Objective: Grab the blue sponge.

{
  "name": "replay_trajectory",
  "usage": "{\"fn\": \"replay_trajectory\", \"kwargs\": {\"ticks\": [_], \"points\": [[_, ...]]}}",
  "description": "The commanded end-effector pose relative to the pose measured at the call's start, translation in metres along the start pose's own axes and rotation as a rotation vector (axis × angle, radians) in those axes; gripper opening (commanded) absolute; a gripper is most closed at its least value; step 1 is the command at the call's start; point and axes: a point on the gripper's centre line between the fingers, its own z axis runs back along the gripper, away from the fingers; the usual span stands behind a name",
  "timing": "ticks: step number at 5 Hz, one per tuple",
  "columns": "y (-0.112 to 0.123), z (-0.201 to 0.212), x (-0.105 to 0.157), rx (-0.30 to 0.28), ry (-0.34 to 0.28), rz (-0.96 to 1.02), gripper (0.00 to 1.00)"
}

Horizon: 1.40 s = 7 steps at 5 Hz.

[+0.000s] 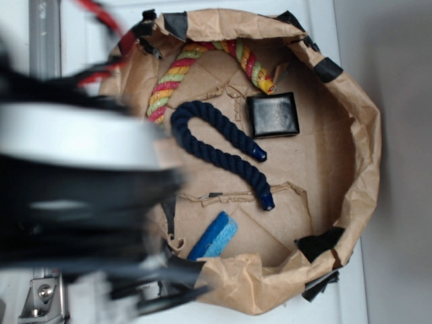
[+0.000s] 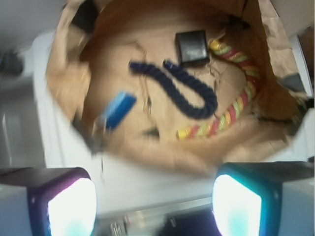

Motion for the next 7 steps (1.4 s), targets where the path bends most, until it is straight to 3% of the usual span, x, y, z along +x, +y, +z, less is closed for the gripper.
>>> {"fn": "replay_trajectory", "kwargs": {"ticks": [1,2,3,4,5,6,7], "points": [[-0.005,-0.075,0.040,0.001,0.094,0.298,1.00],[-0.017,-0.105,0.037,-0.068,0.146,0.316,1.00],[-0.047,-0.141,0.025,-0.146,0.168,0.247,1.00],[-0.063,-0.162,0.022,-0.173,0.191,0.231,1.00],[-0.085,-0.174,0.006,-0.196,0.261,0.220,0.42],[-0.088,-0.172,-0.007,-0.185,0.264,0.196,0.00],[-0.087,-0.165,-0.008,-0.185,0.237,0.158,0.00]]}}
